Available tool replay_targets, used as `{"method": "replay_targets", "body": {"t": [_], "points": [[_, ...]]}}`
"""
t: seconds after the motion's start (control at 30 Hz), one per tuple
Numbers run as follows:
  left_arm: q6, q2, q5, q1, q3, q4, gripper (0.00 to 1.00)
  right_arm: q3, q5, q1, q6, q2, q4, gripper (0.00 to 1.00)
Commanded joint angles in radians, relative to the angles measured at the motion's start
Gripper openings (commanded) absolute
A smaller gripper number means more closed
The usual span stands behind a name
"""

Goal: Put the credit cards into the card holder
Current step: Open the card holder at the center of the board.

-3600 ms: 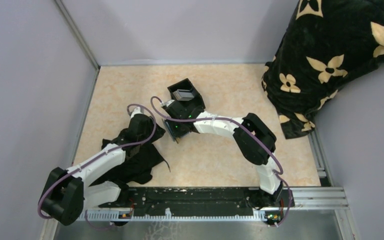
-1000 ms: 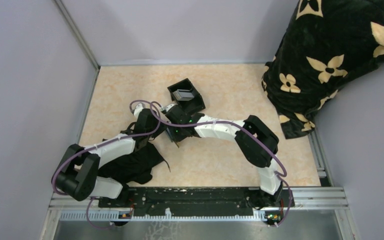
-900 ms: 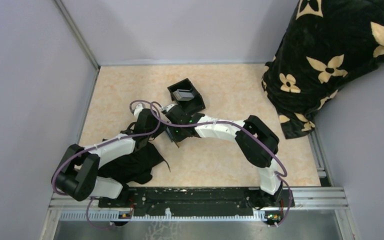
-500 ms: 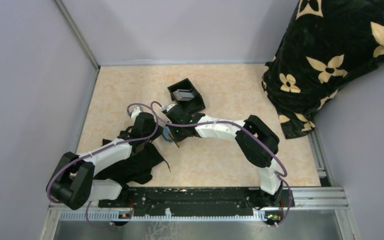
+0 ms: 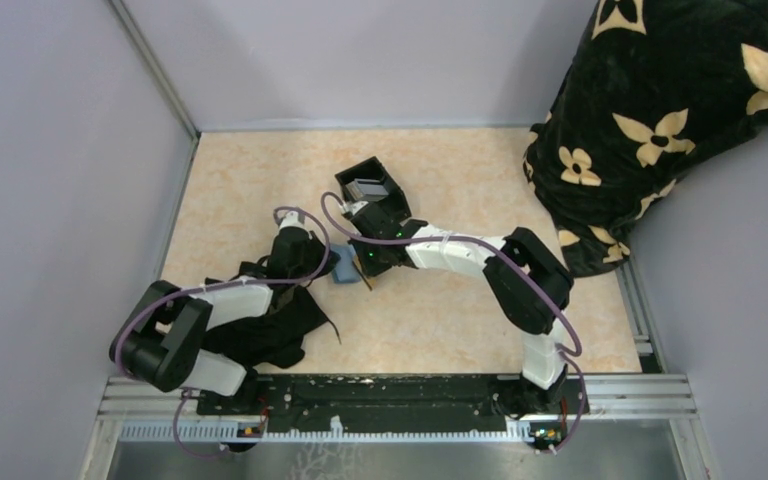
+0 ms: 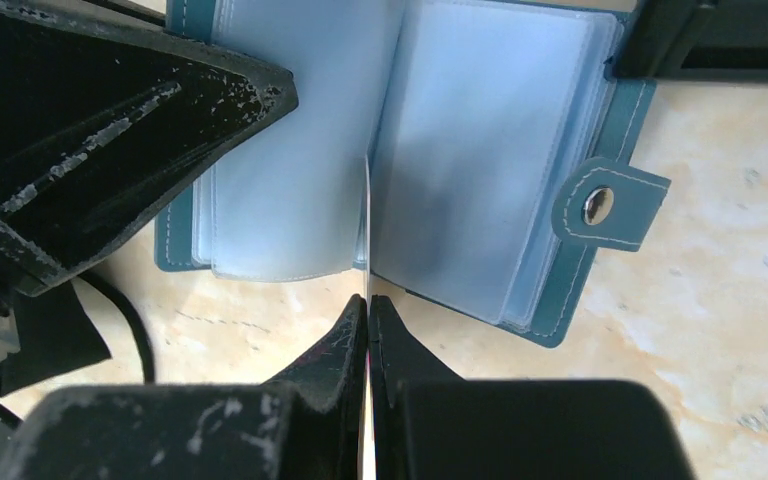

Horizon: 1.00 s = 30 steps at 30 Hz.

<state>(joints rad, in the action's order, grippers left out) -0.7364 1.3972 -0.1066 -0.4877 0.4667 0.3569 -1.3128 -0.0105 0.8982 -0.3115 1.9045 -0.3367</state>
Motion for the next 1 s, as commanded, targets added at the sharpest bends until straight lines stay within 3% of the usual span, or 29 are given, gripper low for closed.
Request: {"method": "replay_targets", "body": {"t": [0.0,0.33,0.97], "points": [[0.091,0.083,0.179,0.004,0.000,0.164,0.00,0.037,-0.002,-0.034,-0.006,-0.074,0.016,0.00],[0.154,0.245,0.390,0.008,0.057,0.304,0.00,0.164,-0.111,-0.172,-0.060,-0.149,0.095,0.00],[0.116,0.362,0.460,0.011,0.067,0.353,0.01,0.360,-0.346,-0.340,-0.258,-0.175,0.355,0.00]]}}
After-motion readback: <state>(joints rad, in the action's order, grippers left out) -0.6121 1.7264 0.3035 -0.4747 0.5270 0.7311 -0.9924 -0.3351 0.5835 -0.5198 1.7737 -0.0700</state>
